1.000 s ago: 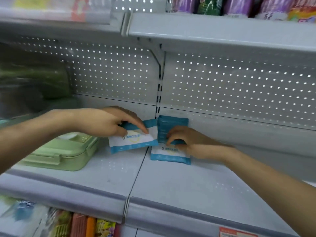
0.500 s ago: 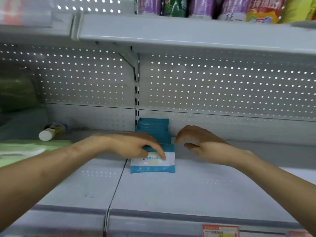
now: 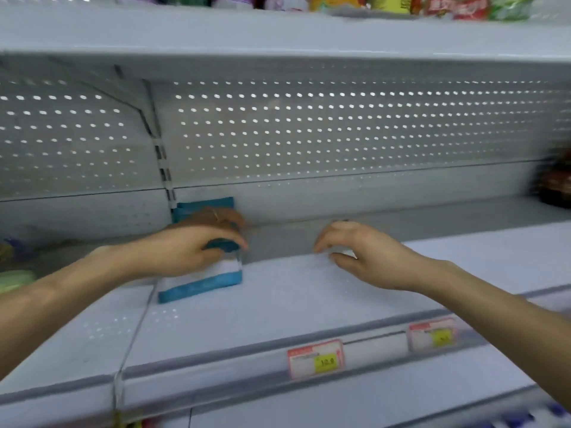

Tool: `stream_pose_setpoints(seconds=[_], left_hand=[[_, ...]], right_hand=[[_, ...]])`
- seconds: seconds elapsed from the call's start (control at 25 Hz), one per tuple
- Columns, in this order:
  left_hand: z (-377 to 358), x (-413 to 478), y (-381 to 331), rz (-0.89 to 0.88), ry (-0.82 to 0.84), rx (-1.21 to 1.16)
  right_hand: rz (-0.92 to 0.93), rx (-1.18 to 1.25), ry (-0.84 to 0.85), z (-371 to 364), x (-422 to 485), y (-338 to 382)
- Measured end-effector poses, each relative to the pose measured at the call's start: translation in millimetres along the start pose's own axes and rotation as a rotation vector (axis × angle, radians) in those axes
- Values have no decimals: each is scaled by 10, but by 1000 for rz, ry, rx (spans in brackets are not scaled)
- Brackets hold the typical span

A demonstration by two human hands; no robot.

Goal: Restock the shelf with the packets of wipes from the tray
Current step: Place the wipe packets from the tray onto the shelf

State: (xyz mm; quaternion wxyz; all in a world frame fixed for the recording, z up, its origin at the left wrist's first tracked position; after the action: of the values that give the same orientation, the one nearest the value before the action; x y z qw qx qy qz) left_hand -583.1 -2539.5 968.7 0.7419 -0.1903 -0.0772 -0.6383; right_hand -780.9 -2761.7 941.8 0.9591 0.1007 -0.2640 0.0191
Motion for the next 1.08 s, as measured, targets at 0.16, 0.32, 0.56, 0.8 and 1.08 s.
stream_pose_setpoints(seconds=[0.16, 0.32, 0.56, 0.8, 1.08], left_hand=[[-261, 482, -1206, -264, -85, -83], [-831, 735, -2424, -505, -27, -249], [-1881, 779, -3407, -635, 99, -377], [-2846, 447, -3655, -517, 262, -362], [-3364, 424, -3542, -452, 365, -306]], right_hand=[[-127, -32, -22, 370, -648, -157], [-318, -86, -91, 828, -1749, -393], [-763, -129, -80, 698, -3629, -766], [-1025, -309, 129, 110, -4871, -967], [-1006, -490, 154, -36, -5091, -1072]])
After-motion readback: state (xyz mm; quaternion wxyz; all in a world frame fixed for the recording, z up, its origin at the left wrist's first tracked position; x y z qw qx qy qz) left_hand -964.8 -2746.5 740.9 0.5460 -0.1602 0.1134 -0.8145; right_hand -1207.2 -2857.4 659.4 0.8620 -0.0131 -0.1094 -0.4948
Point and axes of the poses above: each hand's wrist, its own x-axis towards the middle knuckle, its own z-axis out of the back of the hand, y = z × x, the point moved 5 cm from there along x, towards the middle knuckle, and after that the axes turned 11 degrees about -y, right-handed, at the moved point
